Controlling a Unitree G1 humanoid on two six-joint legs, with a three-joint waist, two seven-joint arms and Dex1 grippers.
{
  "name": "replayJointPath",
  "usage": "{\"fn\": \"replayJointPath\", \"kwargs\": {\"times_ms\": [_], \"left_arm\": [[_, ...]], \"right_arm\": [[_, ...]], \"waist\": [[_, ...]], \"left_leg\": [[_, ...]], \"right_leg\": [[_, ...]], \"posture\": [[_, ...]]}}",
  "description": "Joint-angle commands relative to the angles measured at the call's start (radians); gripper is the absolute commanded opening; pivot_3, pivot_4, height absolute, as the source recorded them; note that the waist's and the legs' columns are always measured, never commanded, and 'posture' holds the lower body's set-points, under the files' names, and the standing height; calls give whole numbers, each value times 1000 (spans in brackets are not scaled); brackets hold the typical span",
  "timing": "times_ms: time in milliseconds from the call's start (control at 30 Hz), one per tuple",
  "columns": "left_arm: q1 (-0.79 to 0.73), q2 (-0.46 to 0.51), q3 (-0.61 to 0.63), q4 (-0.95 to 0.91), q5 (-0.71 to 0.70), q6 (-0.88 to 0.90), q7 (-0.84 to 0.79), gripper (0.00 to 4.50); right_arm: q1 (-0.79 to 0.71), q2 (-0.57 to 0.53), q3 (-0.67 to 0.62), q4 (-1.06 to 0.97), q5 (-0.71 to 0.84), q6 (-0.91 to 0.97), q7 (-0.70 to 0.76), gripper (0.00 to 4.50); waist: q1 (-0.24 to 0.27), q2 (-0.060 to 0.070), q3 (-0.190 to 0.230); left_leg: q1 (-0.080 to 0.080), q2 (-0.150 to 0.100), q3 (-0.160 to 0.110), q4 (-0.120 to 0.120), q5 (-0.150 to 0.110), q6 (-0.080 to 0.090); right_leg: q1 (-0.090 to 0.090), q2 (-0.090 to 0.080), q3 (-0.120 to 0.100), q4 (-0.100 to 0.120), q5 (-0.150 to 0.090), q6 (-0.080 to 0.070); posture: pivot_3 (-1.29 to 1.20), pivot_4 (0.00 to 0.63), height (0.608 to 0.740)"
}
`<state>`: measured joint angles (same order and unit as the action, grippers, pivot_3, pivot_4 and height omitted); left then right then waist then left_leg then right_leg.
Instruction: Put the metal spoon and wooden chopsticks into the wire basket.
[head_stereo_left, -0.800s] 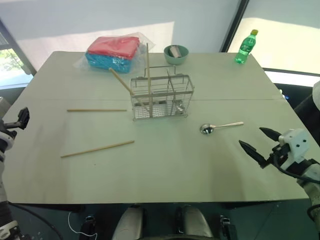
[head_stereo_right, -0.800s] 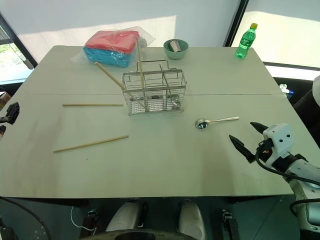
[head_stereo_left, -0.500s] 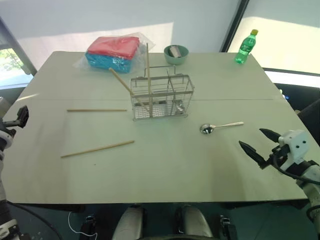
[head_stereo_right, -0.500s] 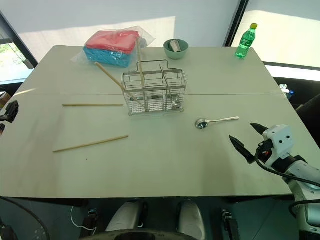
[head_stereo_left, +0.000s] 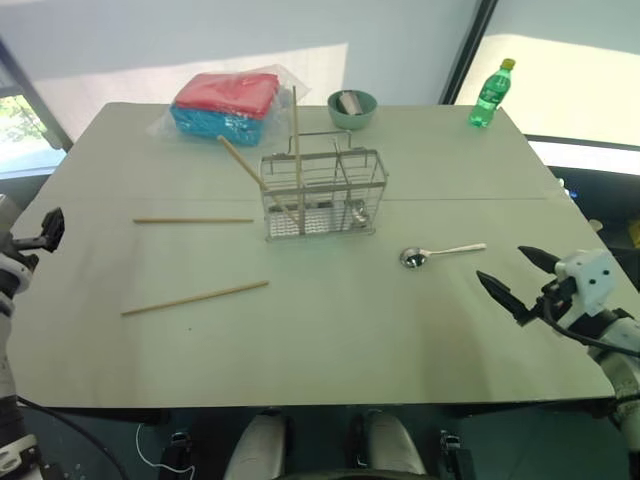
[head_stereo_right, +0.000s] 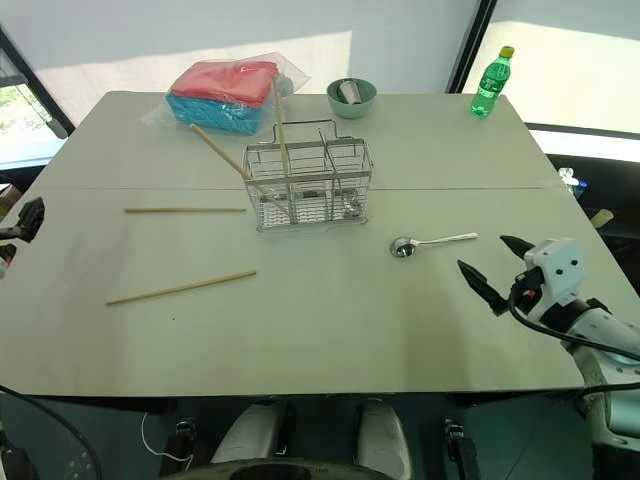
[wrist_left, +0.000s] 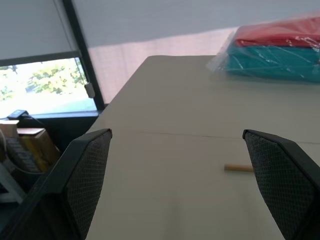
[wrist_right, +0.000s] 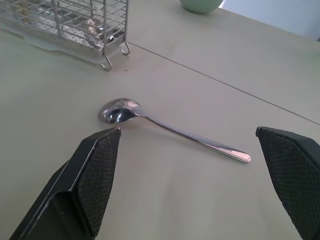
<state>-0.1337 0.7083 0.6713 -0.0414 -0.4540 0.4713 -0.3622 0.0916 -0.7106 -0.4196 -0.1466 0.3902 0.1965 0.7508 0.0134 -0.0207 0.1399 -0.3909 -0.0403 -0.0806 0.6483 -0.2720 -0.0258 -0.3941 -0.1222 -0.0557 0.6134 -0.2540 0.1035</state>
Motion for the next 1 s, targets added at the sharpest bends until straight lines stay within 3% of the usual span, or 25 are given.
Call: {"fn": "replayJointPath", "kwargs": {"times_ms": [33, 233, 367, 567, 767, 1000], "left_arm": [[4, 40, -23, -132, -78, 60, -78, 4427], [57, 128, -140, -342, -181, 140, -282, 4427], [-2, 223, -245, -412, -270, 191, -451, 4427], [-92, 307, -364, -420, -296, 198, -611, 4427], [-223, 332, -485, -384, -266, 182, -709, 4427], [-263, 328, -500, -393, -259, 198, -721, 4427]], "right_arm": [[-55, -47, -10, 5, 5, -20, 35, 4500], [-247, -189, 113, 110, -25, -50, 224, 4500], [-507, -235, 297, 308, -114, -159, 421, 4500], [-798, -204, 484, 639, -263, -329, 578, 4500], [-1031, -144, 651, 963, -426, -431, 721, 4500], [-1198, -61, 737, 1247, -568, -489, 715, 4500]], "waist": [[1, 0, 0], [-3, 2, 2], [-9, 5, 4], [-8, 6, 6], [-12, 7, 7], [-30, 7, 11]], "left_leg": [[0, 0, 0, 0, 0, 0], [0, 0, 2, 0, 0, 0], [0, 1, 2, 0, 0, 0], [0, 0, 2, -1, 0, 0], [0, -1, 3, -1, 0, 0], [1, -1, 2, -1, 1, 0]], "right_leg": [[0, 0, 0, 0, 0, 0], [0, -1, 0, -1, 0, 0], [0, 0, 0, 0, 0, -1], [-1, 3, -1, -1, 0, -1], [-1, 3, -1, 0, 1, 0], [0, 4, 0, 1, 2, 2]], "posture": [[0, 150, 667], [0, 150, 667], [0, 150, 667], [0, 150, 667], [0, 150, 667], [0, 150, 667]]}}
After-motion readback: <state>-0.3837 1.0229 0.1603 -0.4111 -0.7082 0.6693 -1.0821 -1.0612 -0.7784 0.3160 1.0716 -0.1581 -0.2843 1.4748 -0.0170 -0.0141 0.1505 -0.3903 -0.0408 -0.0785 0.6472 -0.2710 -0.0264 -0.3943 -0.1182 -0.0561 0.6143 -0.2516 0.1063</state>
